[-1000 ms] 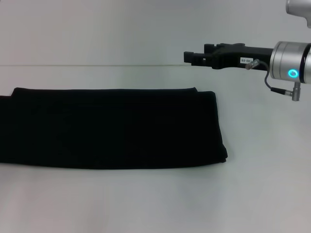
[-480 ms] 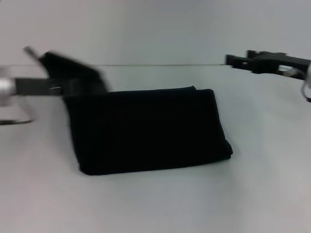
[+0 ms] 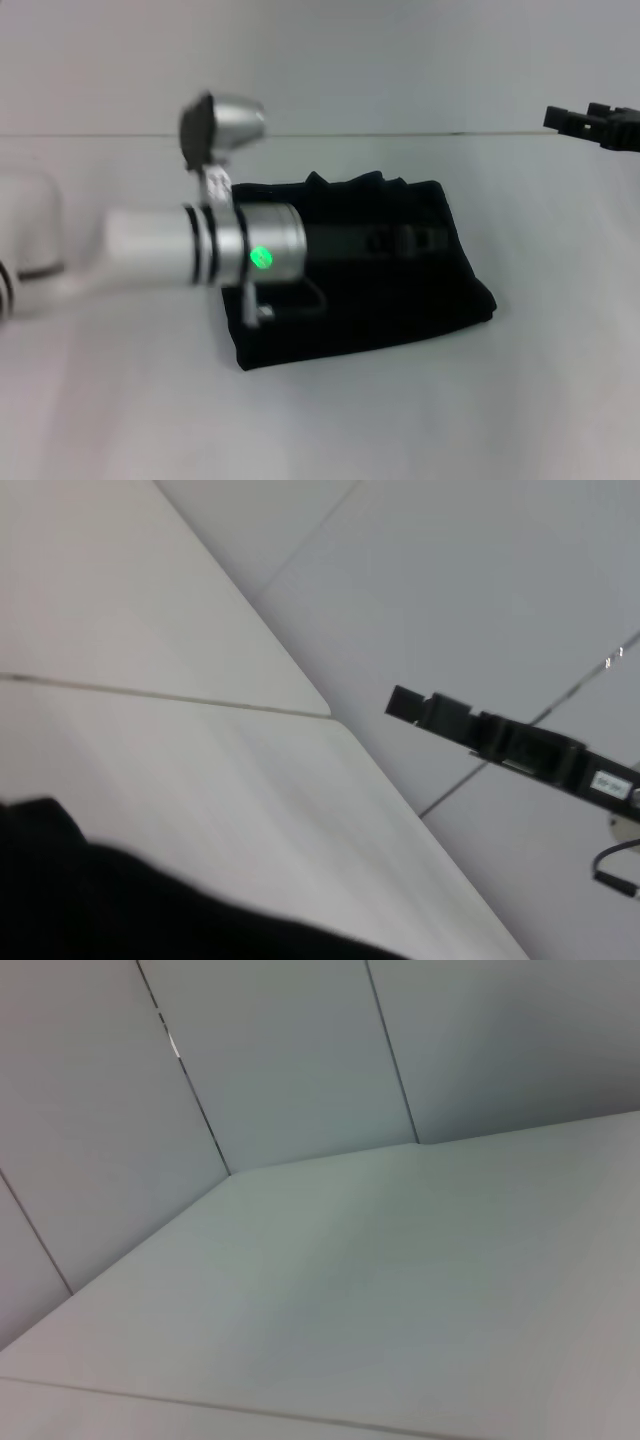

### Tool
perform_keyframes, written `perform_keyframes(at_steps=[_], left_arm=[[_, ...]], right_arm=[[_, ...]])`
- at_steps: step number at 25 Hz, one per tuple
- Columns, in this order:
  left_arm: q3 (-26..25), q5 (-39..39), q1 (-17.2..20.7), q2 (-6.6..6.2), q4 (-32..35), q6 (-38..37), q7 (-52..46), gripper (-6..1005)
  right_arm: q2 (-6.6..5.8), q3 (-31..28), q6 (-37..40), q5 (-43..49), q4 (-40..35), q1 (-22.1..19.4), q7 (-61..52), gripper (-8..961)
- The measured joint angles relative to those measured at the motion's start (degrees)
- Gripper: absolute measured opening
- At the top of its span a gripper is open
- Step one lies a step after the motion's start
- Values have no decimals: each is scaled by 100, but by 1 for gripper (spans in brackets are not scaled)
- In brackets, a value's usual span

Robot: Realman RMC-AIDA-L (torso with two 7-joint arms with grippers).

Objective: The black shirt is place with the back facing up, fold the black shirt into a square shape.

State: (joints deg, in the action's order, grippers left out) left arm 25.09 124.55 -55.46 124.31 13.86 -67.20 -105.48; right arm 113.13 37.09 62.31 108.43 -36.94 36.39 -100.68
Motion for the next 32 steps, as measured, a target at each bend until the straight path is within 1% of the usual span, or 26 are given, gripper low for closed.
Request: perform_keyframes(at_steps=[2, 4, 6, 9, 12, 13, 16, 18, 19, 21, 23, 26, 28, 32], left_arm=[[-10, -393, 54, 26, -582, 396, 538, 24], [-34, -685, 118, 42, -782, 535, 891, 24], [-61, -877, 147, 43, -948, 589, 1078, 94], [-77, -928, 151, 45, -1019, 542, 1101, 198], [-78, -948, 195, 12, -954, 86, 1086, 253], [-67, -945, 251, -16, -864, -140, 1083, 272], [23, -908, 608, -39, -269, -883, 1051, 327], [99, -900, 967, -57, 276, -1403, 1050, 364], [146, -897, 1126, -73, 498, -1569, 1065, 382], [286, -889, 1471, -128, 960, -1861, 1115, 419], [448, -873, 1803, -217, 1347, -2087, 1208, 662], [504, -785, 2156, -324, 1788, -2427, 1425, 781], [481, -639, 2315, -359, 2067, -2654, 1550, 860], [491, -275, 2436, -382, 2367, -2788, 1648, 921]], right_arm=[[-20, 8, 0, 2, 22, 13, 11, 866], [-21, 40, 3, 17, 25, 35, 12, 866], [-21, 63, 18, 31, 32, 45, 10, 866], [-22, 174, 39, 94, 46, 77, -83, 865], [-56, 305, 200, 269, 32, 112, -388, 865], [-80, 335, 315, 384, 24, 147, -539, 865], [-157, 402, 742, 730, 29, 308, -954, 851], [-167, 427, 979, 887, 35, 407, -1136, 842], [-153, 434, 1040, 910, 25, 442, -1156, 837], [-101, 470, 1111, 925, 7, 499, -1159, 828], [-53, 574, 1104, 926, 21, 577, -1140, 818], [23, 934, 1047, 949, 55, 750, -1133, 804], [82, 1235, 969, 1013, 56, 893, -1149, 795], [271, 1642, 641, 1335, 64, 1217, -1240, 776]])
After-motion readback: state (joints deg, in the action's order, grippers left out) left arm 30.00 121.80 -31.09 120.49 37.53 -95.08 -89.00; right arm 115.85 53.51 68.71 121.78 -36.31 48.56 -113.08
